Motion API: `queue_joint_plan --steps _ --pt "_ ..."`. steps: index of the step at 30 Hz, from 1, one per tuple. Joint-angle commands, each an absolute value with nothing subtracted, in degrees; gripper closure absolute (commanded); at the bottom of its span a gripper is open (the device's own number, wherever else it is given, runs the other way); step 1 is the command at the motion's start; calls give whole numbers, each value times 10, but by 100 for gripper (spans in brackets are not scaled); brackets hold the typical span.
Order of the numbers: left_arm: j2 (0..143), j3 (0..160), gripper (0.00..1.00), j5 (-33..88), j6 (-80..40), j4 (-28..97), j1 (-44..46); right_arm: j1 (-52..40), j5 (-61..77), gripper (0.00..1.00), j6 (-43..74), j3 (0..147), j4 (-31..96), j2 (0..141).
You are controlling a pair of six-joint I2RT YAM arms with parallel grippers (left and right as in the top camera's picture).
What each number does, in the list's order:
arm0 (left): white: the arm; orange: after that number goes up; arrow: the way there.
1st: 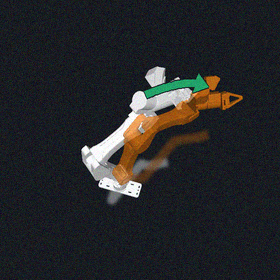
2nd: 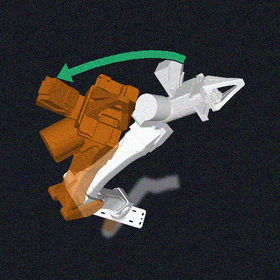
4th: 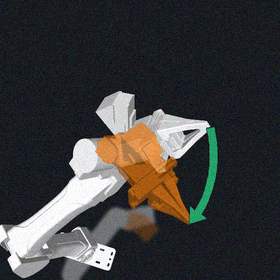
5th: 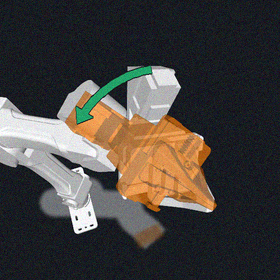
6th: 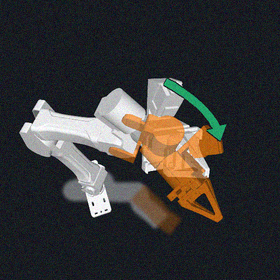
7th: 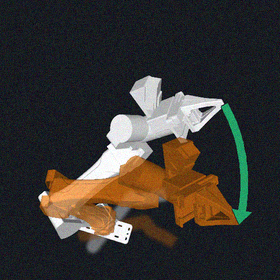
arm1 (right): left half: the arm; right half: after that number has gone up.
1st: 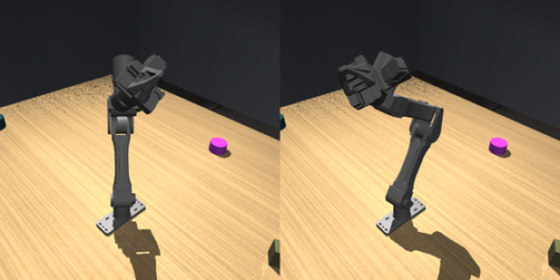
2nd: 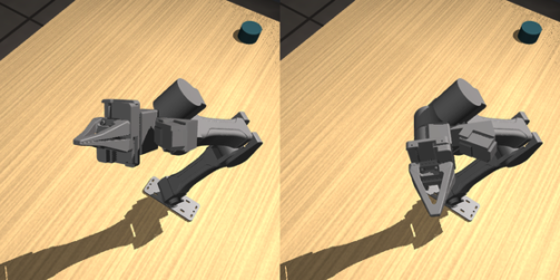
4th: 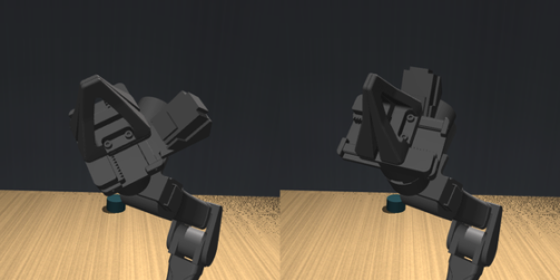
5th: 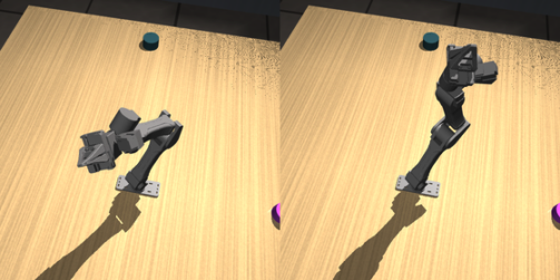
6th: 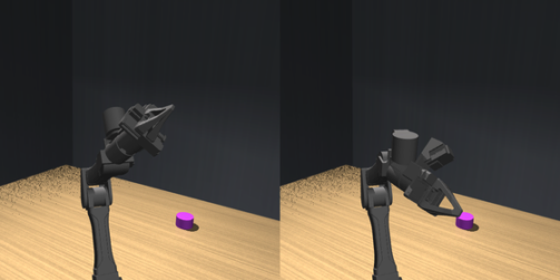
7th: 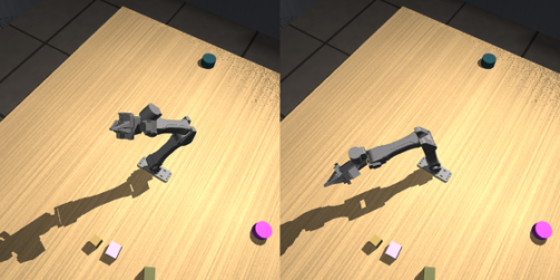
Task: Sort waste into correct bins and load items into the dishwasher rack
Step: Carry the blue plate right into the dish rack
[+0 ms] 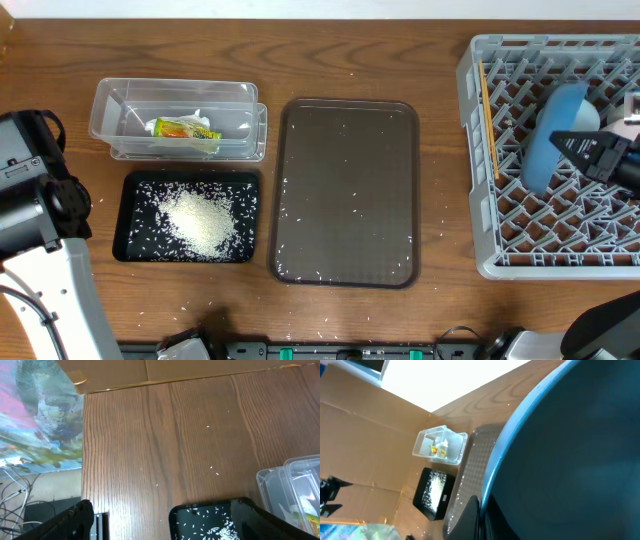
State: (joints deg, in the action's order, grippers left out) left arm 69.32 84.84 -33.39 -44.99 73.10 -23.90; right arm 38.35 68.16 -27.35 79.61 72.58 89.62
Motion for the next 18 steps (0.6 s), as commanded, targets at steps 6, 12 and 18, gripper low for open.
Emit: queue_joint_plan --steps 6,12,18 --pt "693 849 9 -345 -448 733 -242 404 672 99 -288 789 722 893" --pt "693 849 10 -345 -448 733 -242 406 644 99 -272 789 724 893" --pt "693 849 9 -345 -448 733 -242 406 625 99 -257 789 726 893"
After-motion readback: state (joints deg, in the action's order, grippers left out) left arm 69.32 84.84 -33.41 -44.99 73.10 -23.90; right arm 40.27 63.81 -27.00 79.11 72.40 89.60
